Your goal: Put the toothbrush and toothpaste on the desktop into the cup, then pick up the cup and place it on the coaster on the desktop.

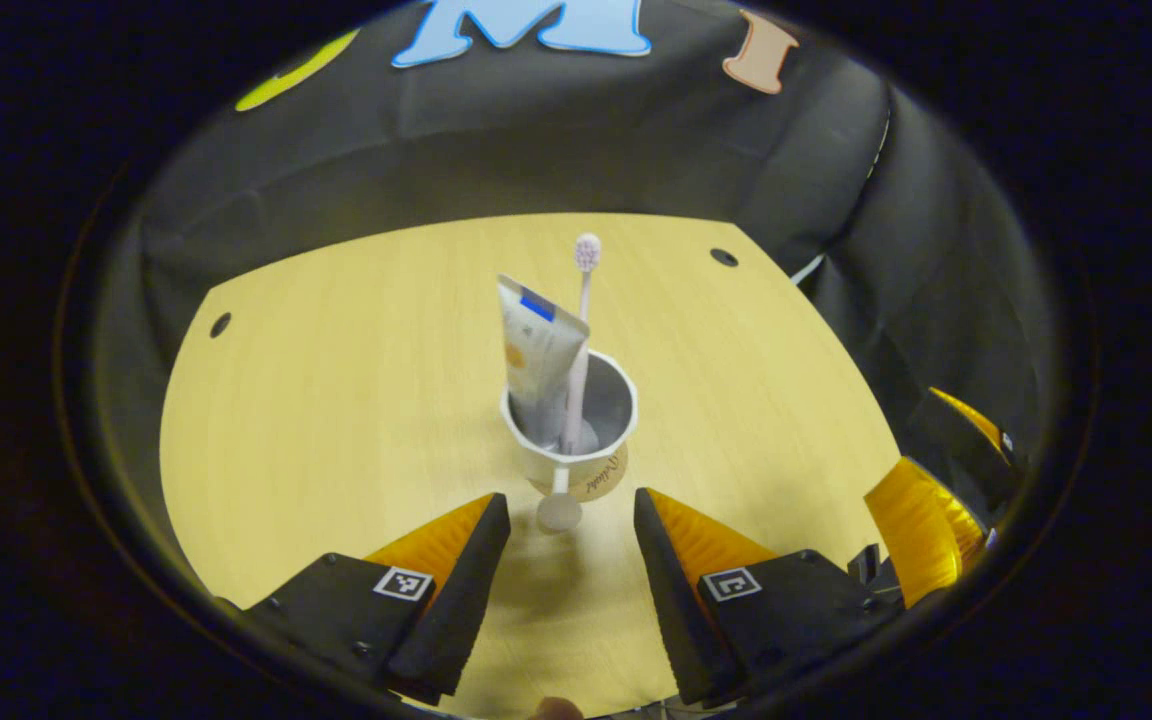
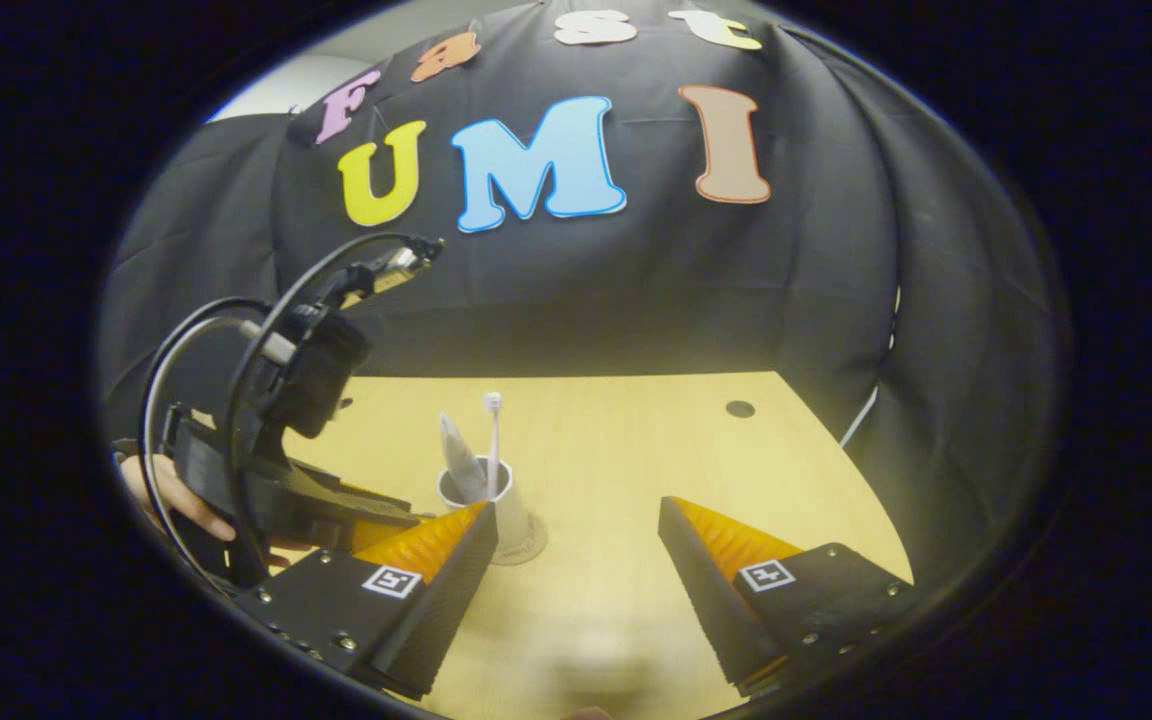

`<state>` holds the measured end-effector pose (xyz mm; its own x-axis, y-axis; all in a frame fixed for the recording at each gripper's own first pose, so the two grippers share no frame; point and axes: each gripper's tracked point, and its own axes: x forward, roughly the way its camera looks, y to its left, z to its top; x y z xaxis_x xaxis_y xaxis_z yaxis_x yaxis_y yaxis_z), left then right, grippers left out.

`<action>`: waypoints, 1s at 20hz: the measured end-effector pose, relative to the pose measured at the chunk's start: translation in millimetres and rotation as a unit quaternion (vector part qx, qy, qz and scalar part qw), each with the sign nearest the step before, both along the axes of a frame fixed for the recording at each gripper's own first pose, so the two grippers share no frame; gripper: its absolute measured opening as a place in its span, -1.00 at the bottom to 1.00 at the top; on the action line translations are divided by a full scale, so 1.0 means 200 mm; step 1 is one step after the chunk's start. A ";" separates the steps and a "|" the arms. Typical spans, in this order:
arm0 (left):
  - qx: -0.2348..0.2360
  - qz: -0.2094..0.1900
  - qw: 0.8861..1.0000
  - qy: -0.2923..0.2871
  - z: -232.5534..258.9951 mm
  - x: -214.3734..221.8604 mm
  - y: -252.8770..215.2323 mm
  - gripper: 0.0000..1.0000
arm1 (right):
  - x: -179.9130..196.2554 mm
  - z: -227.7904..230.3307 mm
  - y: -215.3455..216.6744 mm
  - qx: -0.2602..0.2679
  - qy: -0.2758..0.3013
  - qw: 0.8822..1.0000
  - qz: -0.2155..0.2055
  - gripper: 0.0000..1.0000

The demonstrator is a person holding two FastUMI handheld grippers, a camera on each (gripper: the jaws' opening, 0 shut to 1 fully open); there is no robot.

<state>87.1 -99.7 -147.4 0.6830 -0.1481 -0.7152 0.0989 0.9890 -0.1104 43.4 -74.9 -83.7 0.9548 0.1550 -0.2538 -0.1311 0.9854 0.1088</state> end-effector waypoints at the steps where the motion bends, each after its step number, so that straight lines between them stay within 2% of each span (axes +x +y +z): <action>1: -0.007 0.010 1.000 -0.020 0.06 -0.04 0.04 0.74 | 0.00 0.01 0.02 -0.001 -0.005 1.000 0.005 0.94; 5: -0.022 0.039 0.993 -0.108 0.27 -0.20 0.14 0.67 | -0.01 0.09 0.08 -0.008 -0.032 0.999 0.012 0.99; 10: -0.015 0.044 0.979 -0.196 0.51 -0.36 0.23 0.65 | -0.06 0.20 0.17 -0.004 -0.065 0.998 0.001 0.99; 13: -0.002 0.053 0.965 -0.257 0.64 -0.43 0.32 0.65 | -0.10 0.29 0.23 -0.013 -0.096 0.995 -0.006 0.99; 14: 0.006 0.055 0.959 -0.277 0.66 -0.45 0.36 0.65 | -0.11 0.32 0.24 -0.019 -0.108 0.994 -0.011 0.93; 15: 0.014 0.055 0.953 -0.299 0.70 -0.48 0.39 0.65 | -0.13 0.33 0.24 -0.024 -0.116 0.993 -0.017 0.98; 19: 0.041 0.040 0.932 -0.359 0.86 -0.53 0.47 0.65 | -0.21 0.37 0.28 -0.027 -0.141 0.989 -0.037 0.93; 20: 0.046 0.036 0.928 -0.368 0.88 -0.54 0.48 0.53 | -0.22 0.38 0.28 -0.031 -0.142 0.988 -0.042 0.93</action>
<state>-20.3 -4.1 29.2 0.9974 -0.0437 -0.0579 0.0464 0.9979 0.0460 -0.9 -18.7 -8.5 0.9978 0.0641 0.0195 -0.0644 0.9978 0.0183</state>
